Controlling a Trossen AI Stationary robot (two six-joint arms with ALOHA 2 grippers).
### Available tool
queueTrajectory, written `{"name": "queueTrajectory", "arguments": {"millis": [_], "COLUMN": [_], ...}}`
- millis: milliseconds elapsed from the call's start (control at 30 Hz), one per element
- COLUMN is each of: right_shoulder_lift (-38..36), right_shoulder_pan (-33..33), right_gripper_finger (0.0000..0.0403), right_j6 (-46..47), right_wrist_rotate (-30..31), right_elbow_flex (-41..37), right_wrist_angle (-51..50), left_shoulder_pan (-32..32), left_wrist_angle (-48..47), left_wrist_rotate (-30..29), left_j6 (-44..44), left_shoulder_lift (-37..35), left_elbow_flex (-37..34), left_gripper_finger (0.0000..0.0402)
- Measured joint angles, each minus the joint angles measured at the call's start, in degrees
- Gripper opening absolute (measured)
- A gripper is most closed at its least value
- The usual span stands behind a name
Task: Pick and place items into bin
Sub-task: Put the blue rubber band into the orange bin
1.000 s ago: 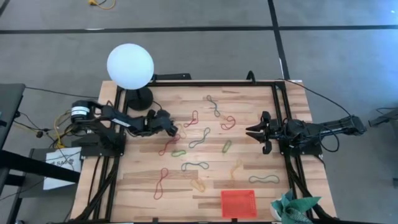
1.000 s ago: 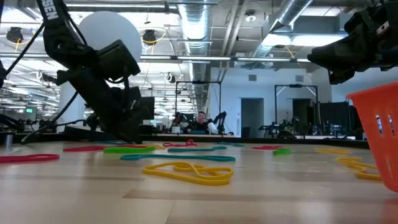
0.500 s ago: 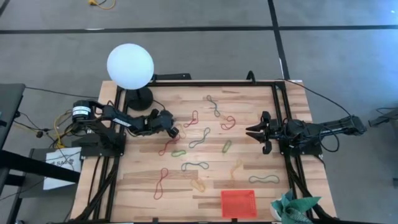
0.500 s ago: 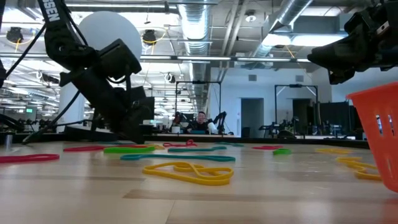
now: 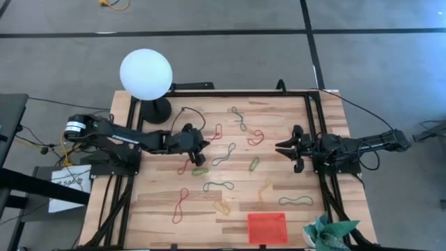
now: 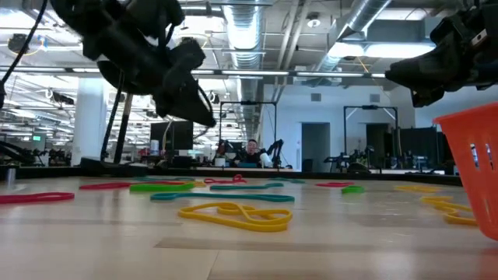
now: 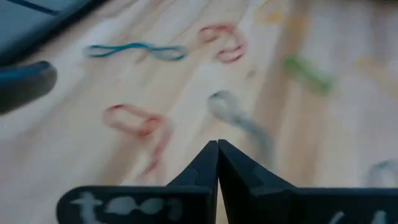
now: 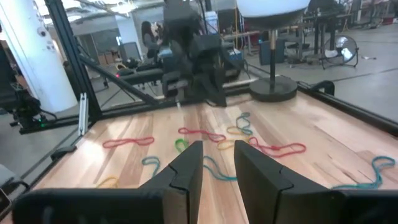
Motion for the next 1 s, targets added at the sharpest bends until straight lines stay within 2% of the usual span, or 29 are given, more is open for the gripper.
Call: {"name": "queueTrajectory", "arguments": {"millis": [100,167,333,467,567,767,1000], "right_shoulder_lift": [0.01,0.02,0.02,0.02,0.02,0.00,0.00], "right_shoulder_pan": [0.00,0.00,0.00,0.00,0.00,0.00,0.00], "right_gripper_finger": [0.0087,0.0087,0.0087,0.0087,0.0087,0.0087,0.0087], "right_j6": [-0.01,-0.01,-0.02,-0.50,-0.66,-0.66,-0.63], "right_wrist_rotate": [-0.17,-0.17,-0.19,-0.15,-0.15,-0.12,-0.15], "right_elbow_flex": [0.00,0.00,0.00,0.00,0.00,0.00,0.00], "right_wrist_angle": [-1.80,-2.52,-2.86,-2.89,-2.87,-2.89,-2.86], "left_shoulder_pan": [-0.47,0.55,5.31,8.27,9.11,9.92,10.96], "left_wrist_angle": [-8.80,-11.91,-16.09,-17.17,-17.90,-17.20,-10.95], "left_wrist_rotate": [-8.05,-9.88,-3.09,4.36,6.64,7.08,3.38], "left_j6": [1.40,1.48,1.73,7.06,10.28,10.54,10.30], "left_shoulder_lift": [-0.07,-0.07,0.01,0.11,0.11,4.85,12.74], "left_elbow_flex": [1.72,2.04,1.86,1.86,1.86,1.86,1.99], "left_gripper_finger": [0.0001,0.0008,0.0051,0.0096,0.0122,0.0141,0.0142]}}
